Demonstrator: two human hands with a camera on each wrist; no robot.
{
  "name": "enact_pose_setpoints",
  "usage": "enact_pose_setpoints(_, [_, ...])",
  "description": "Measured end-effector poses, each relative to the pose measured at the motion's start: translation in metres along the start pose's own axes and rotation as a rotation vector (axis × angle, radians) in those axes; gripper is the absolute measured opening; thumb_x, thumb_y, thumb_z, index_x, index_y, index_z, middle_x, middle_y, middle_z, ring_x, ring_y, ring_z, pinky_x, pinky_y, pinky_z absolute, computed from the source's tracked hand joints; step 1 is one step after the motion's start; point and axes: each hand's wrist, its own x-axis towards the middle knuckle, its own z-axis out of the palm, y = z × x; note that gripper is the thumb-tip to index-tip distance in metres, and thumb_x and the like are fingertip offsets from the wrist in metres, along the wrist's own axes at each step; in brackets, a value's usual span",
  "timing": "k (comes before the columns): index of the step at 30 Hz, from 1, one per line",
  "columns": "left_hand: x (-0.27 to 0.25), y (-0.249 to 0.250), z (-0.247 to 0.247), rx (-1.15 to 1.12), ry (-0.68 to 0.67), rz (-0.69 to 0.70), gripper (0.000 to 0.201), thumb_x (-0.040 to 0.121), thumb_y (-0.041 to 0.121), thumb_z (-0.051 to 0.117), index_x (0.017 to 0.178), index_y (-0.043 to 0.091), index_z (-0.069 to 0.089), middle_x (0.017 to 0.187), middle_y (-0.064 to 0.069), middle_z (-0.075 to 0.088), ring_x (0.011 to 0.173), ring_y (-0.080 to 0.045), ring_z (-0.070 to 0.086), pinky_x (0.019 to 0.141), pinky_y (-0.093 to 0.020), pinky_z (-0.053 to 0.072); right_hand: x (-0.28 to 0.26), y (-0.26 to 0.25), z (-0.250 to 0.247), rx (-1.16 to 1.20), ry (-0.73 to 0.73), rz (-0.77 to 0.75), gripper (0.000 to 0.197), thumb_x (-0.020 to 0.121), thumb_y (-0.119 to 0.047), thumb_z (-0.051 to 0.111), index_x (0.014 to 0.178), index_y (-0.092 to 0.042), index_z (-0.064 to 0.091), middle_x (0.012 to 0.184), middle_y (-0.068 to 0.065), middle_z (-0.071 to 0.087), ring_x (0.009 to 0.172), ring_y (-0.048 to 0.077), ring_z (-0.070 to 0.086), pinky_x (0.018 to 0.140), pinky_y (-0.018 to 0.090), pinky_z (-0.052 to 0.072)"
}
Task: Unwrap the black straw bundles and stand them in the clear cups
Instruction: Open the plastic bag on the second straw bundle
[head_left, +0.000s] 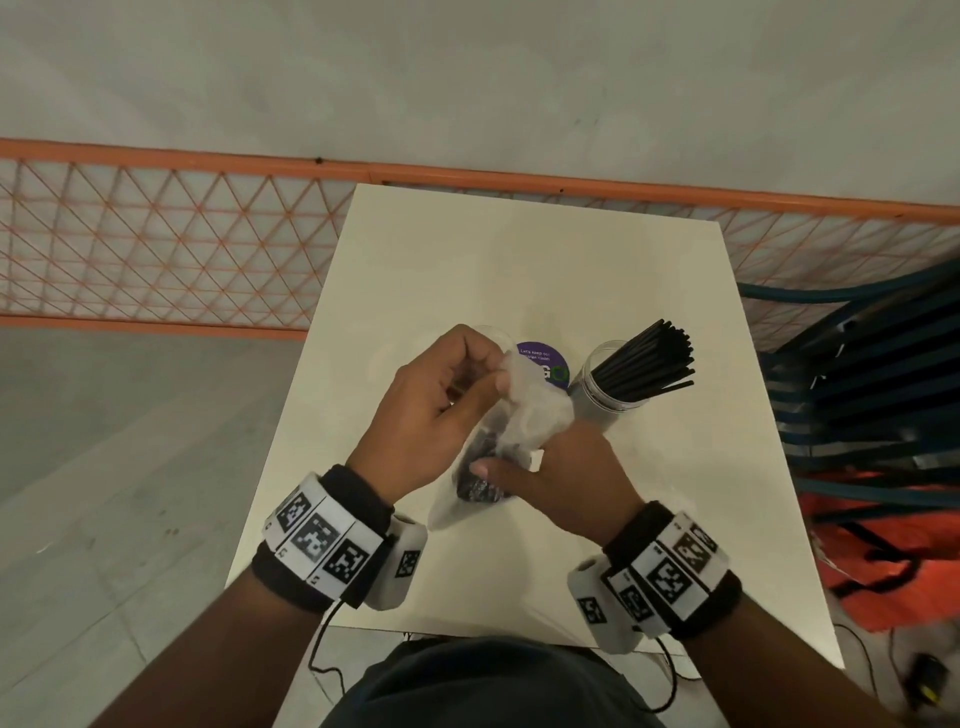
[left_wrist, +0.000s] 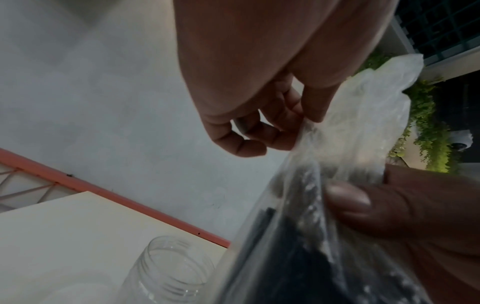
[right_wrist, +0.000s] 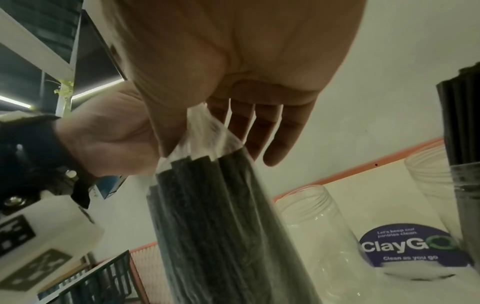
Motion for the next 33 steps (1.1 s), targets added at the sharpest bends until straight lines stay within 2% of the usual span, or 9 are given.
enact_pose_setpoints(4, [-0.005, -0.008, -0.006, -0.102, 0.06, 0.005, 0.003, 0.093, 0.018, 0.057, 0.094, 0.016, 0.058, 0.087, -0.013, 0.063, 0.075, -0.024, 0.059, 0.067, -0.041, 0.048, 0.004, 0.004, 0.004, -0.025, 0.026, 0.023, 0.037, 0.082, -0.055, 0.056, 0.105, -0.028, 0.064, 0.098, -0.003, 0.069, 0.087, 0.017, 0.063, 0.074, 0.043, 0.054])
enact_pose_setpoints(13, [-0.017, -0.023, -0.015, -0.183, 0.125, -0.039, 0.008, 0.096, 0.02, 0.055, 0.103, 0.019, 0.058, 0.08, -0.011, 0.064, 0.071, -0.021, 0.06, 0.068, -0.038, 0.049, 0.009, 0.007, 0.012, -0.025, 0.021, -0.01, 0.029, 0.09, -0.024, 0.055, 0.113, -0.009, 0.064, 0.104, 0.007, 0.07, 0.096, 0.027, 0.062, 0.081, 0.05, 0.053])
enact_pose_setpoints(16, [-0.023, -0.036, -0.014, -0.151, 0.19, -0.079, 0.007, 0.097, 0.016, 0.058, 0.103, 0.019, 0.06, 0.085, -0.006, 0.07, 0.075, -0.019, 0.065, 0.073, -0.04, 0.054, 0.012, 0.003, 0.015, 0.065, -0.065, 0.062, 0.032, 0.086, -0.042, 0.065, 0.117, -0.035, 0.058, 0.112, -0.008, 0.066, 0.103, 0.008, 0.06, 0.089, 0.027, 0.051])
enact_pose_setpoints(20, [-0.028, -0.043, -0.006, -0.185, 0.327, -0.13, 0.015, 0.098, 0.005, 0.057, 0.096, 0.02, 0.06, 0.082, 0.004, 0.069, 0.071, -0.016, 0.066, 0.072, -0.031, 0.054, 0.011, 0.017, 0.029, 0.171, -0.249, 0.133, 0.09, 0.06, -0.045, 0.088, 0.126, -0.062, 0.029, 0.118, -0.038, 0.052, 0.107, -0.021, 0.051, 0.088, 0.0, 0.04])
enact_pose_setpoints(22, [-0.029, -0.043, -0.005, -0.25, 0.33, -0.124, 0.007, 0.096, 0.021, 0.061, 0.103, 0.023, 0.059, 0.088, 0.0, 0.071, 0.08, -0.021, 0.068, 0.077, -0.037, 0.055, 0.011, 0.029, 0.046, 0.1, -0.233, 0.152, 0.091, 0.059, -0.053, 0.085, 0.133, -0.051, 0.031, 0.126, -0.029, 0.052, 0.112, -0.008, 0.054, 0.098, 0.016, 0.046])
enact_pose_setpoints(25, [-0.035, -0.053, -0.008, -0.212, 0.236, -0.128, 0.075, 0.079, 0.067, 0.067, 0.134, 0.02, 0.045, 0.124, -0.008, 0.065, 0.112, -0.024, 0.064, 0.098, -0.038, 0.05, 0.011, 0.042, 0.064, 0.024, -0.141, 0.205, 0.087, 0.061, -0.064, 0.075, 0.134, -0.033, 0.04, 0.128, -0.005, 0.058, 0.114, 0.014, 0.059, 0.096, 0.038, 0.052])
enact_pose_setpoints(28, [-0.046, -0.073, -0.007, -0.044, 0.065, -0.172, 0.112, 0.06, 0.071, 0.078, 0.15, 0.028, 0.027, 0.145, 0.003, 0.051, 0.132, -0.012, 0.051, 0.109, -0.029, 0.041, 0.016, 0.043, 0.064, 0.093, -0.081, 0.192, 0.083, 0.063, -0.056, 0.079, 0.131, -0.024, 0.044, 0.118, -0.011, 0.061, 0.103, 0.007, 0.06, 0.087, 0.021, 0.053])
enact_pose_setpoints(30, [-0.055, -0.085, 0.0, -0.01, 0.005, -0.235, 0.11, 0.053, 0.059, 0.087, 0.145, 0.045, 0.029, 0.142, 0.018, 0.05, 0.128, 0.002, 0.051, 0.104, -0.021, 0.046, 0.019, 0.044, 0.063, 0.12, -0.096, 0.204, 0.084, 0.065, -0.048, 0.083, 0.133, -0.023, 0.04, 0.11, -0.018, 0.057, 0.095, 0.001, 0.057, 0.076, 0.005, 0.044])
enact_pose_setpoints(33, [-0.066, -0.101, 0.01, 0.018, 0.049, -0.28, 0.092, 0.06, 0.054, 0.085, 0.136, 0.051, 0.033, 0.132, 0.02, 0.059, 0.117, 0.003, 0.059, 0.094, -0.017, 0.052, 0.021, 0.052, 0.068, 0.113, -0.105, 0.216, 0.083, 0.065, -0.047, 0.084, 0.131, -0.025, 0.038, 0.114, -0.011, 0.064, 0.097, 0.011, 0.062, 0.079, 0.011, 0.045])
